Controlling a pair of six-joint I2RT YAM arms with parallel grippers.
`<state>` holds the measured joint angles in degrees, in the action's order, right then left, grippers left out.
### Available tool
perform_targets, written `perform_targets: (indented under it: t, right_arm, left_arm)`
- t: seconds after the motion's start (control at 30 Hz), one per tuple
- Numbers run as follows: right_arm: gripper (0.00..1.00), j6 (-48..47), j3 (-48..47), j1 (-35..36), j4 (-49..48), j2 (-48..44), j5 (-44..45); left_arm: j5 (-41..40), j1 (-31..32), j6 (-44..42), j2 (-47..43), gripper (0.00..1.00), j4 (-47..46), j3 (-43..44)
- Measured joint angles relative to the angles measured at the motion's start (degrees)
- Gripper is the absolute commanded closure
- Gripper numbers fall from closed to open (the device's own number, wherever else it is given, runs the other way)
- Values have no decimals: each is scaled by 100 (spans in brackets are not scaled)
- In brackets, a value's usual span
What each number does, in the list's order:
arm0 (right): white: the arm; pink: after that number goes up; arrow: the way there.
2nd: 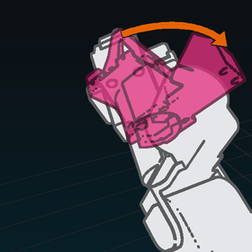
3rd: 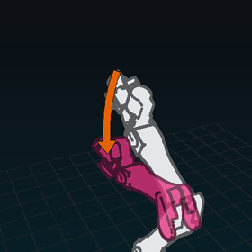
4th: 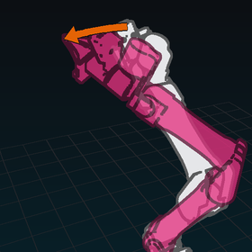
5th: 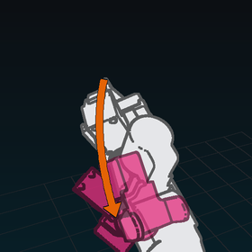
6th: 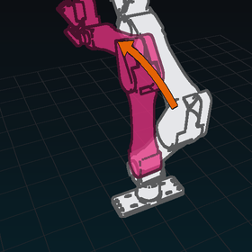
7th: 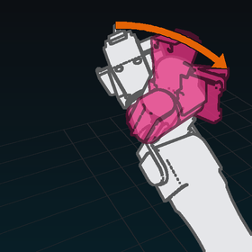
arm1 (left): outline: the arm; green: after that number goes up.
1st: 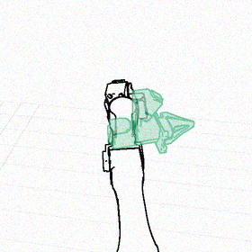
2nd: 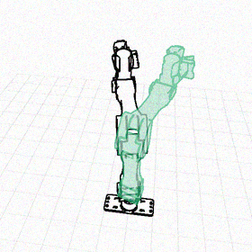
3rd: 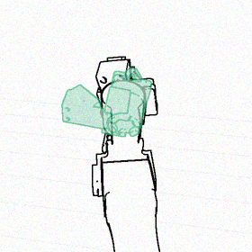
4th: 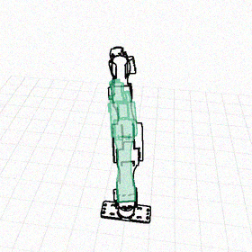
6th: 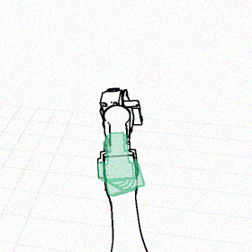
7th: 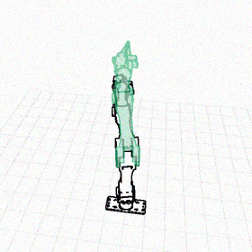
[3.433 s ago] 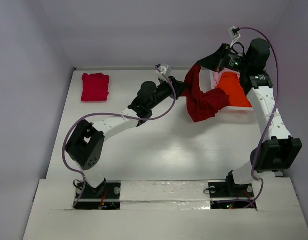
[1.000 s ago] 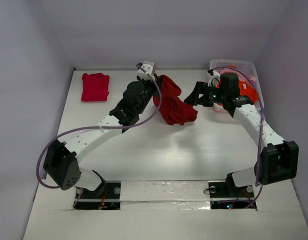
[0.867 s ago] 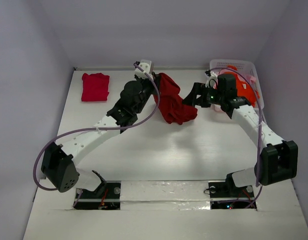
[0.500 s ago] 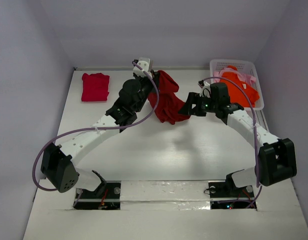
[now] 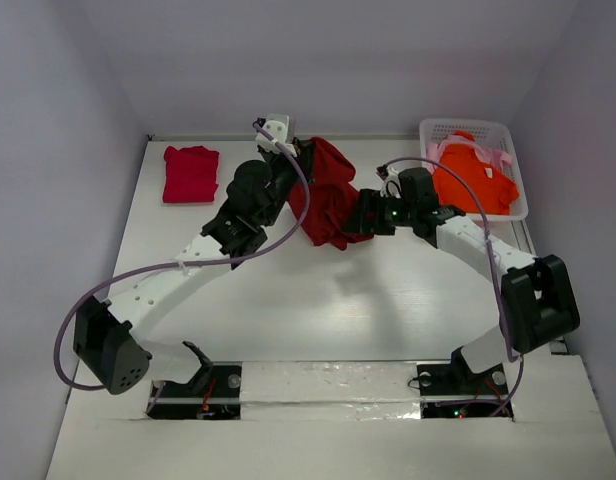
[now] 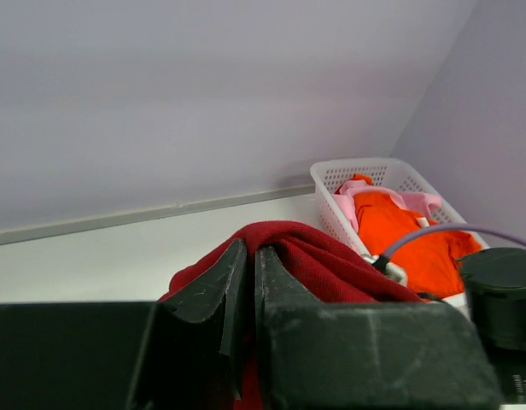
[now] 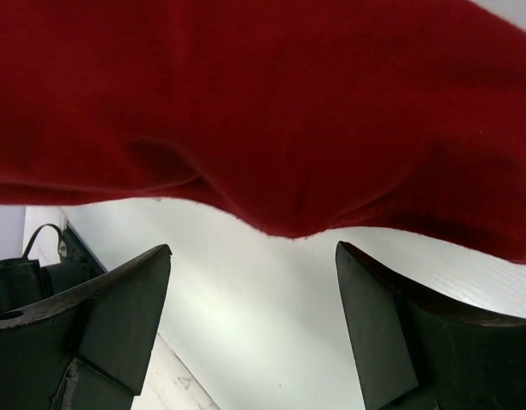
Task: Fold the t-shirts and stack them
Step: Flatten the tshirt out
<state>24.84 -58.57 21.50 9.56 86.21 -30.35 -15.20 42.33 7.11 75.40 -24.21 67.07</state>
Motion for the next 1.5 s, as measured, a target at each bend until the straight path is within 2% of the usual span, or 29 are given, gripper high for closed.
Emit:
perform_targets:
  t: [0.53, 0.93, 1.2, 1.5]
  right_arm:
    - [17, 92, -293, 450, -291, 758, 42]
    - [16, 111, -332, 485, -417, 765, 37]
    - [15, 116, -332, 516, -415, 765, 39]
    - [14, 116, -332, 557, -409, 765, 44]
  left_arm:
    - [-7, 0, 20, -216, 100, 313, -9]
    - [-153, 35, -164, -979, 100, 1038, 210]
    - [-219, 35, -306, -1576, 100, 1375, 702]
    - [-326, 35, -413, -1823, 100, 1569, 883]
